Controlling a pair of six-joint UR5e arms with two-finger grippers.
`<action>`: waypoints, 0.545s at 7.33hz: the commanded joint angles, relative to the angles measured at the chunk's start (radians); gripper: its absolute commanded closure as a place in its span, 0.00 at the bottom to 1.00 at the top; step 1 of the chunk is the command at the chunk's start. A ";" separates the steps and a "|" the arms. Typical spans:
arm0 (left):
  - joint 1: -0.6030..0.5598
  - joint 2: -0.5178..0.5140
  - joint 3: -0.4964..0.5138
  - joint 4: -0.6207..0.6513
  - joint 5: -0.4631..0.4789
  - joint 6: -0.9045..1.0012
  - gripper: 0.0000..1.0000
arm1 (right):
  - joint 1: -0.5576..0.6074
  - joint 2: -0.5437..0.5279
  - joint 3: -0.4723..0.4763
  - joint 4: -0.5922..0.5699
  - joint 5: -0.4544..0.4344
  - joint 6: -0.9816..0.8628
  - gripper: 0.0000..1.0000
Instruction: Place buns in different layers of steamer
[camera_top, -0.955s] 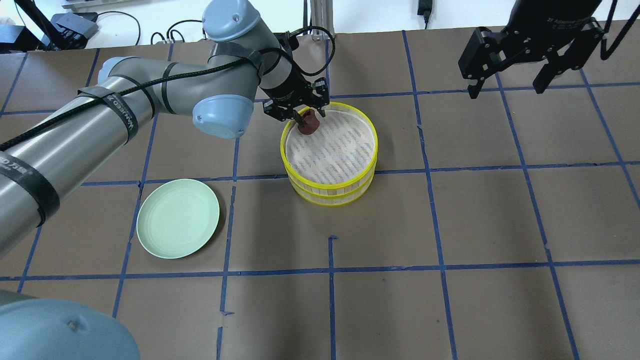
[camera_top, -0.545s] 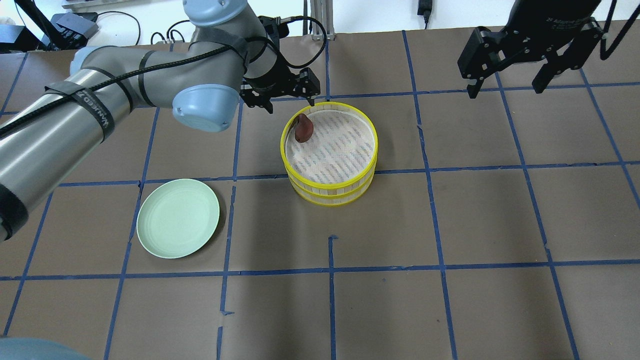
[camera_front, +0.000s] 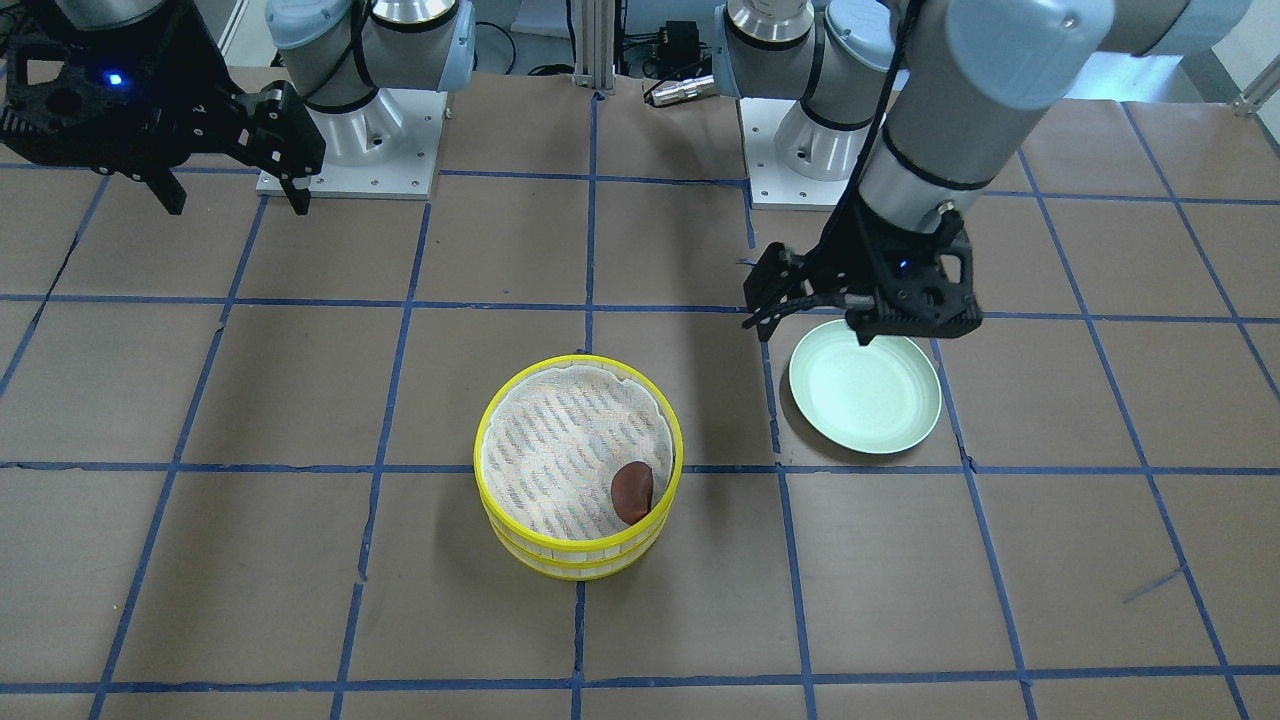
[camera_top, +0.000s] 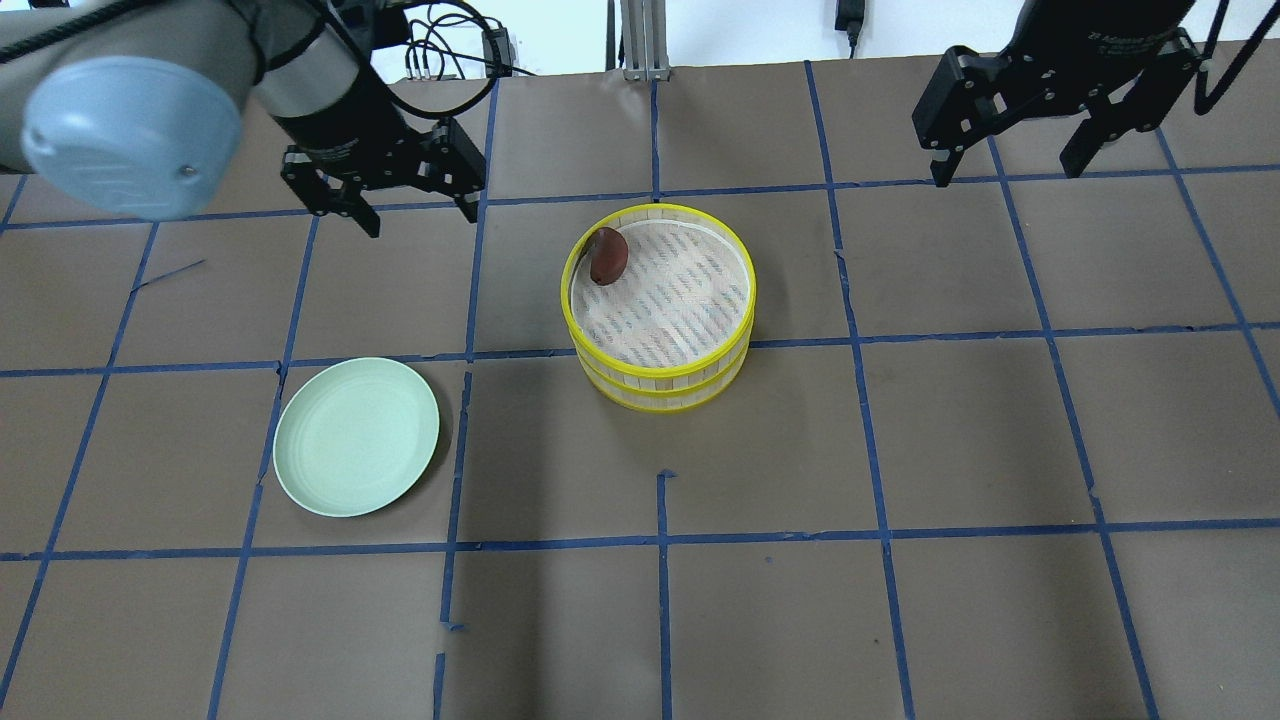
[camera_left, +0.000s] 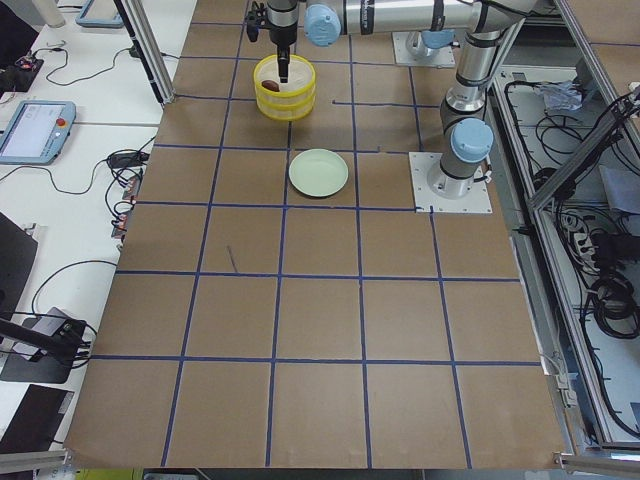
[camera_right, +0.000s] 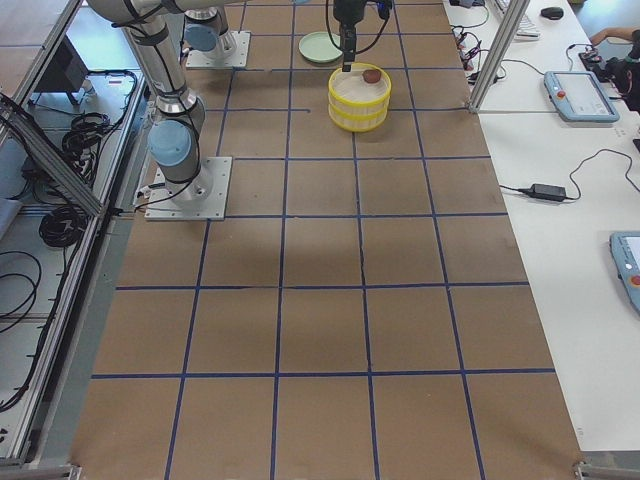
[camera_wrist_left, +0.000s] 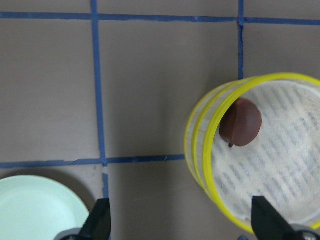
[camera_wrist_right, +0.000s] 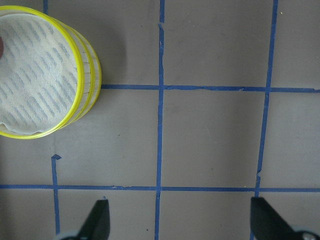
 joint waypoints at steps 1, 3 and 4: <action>0.038 0.043 0.005 -0.136 0.000 0.005 0.00 | 0.001 -0.001 0.017 -0.038 -0.001 0.000 0.00; 0.047 0.055 -0.011 -0.138 0.037 0.099 0.00 | 0.001 -0.004 0.017 -0.036 -0.001 0.000 0.00; 0.053 0.055 -0.016 -0.136 0.107 0.156 0.00 | 0.004 -0.009 0.017 -0.036 -0.001 0.000 0.00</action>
